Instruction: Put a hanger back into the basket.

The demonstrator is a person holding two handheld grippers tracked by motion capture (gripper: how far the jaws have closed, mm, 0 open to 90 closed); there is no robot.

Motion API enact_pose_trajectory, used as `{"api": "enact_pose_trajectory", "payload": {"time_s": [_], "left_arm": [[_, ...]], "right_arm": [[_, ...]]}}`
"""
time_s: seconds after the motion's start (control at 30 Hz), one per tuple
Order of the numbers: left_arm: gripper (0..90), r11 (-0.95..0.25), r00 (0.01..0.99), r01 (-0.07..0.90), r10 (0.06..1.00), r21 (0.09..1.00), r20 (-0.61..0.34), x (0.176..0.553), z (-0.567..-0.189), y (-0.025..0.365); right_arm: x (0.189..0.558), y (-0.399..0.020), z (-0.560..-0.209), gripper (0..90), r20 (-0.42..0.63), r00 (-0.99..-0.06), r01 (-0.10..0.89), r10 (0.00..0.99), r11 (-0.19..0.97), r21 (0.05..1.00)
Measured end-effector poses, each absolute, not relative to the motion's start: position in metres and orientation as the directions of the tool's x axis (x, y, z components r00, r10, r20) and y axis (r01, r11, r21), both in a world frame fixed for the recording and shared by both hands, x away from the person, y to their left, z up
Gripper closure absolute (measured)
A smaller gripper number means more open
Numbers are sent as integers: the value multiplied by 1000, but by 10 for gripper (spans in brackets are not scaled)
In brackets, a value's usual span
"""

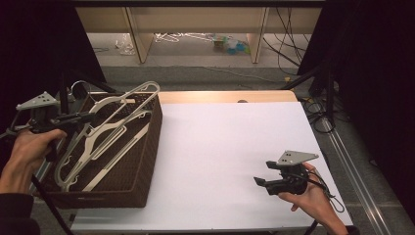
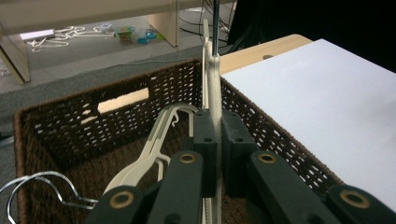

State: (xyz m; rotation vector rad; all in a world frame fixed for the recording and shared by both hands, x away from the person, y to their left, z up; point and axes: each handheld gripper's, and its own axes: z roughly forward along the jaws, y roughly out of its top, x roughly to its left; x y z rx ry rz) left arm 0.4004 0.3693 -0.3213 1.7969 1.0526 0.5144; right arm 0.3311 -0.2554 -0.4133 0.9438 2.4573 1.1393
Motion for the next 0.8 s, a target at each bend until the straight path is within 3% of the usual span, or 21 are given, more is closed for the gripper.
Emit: {"api": "enact_pose_trajectory", "payload": {"time_s": [0.37,0.8], "left_arm": [[859,-130,524,458,839,879,-149,392,-334,390],[858,-127,509,544,835,829,-206,402,-364,384]], "right_arm": [[331,-256,-413,294,29,-750,450,661,477,755],[331,-256,-414,294,37,-746,460,665,475,750]]}}
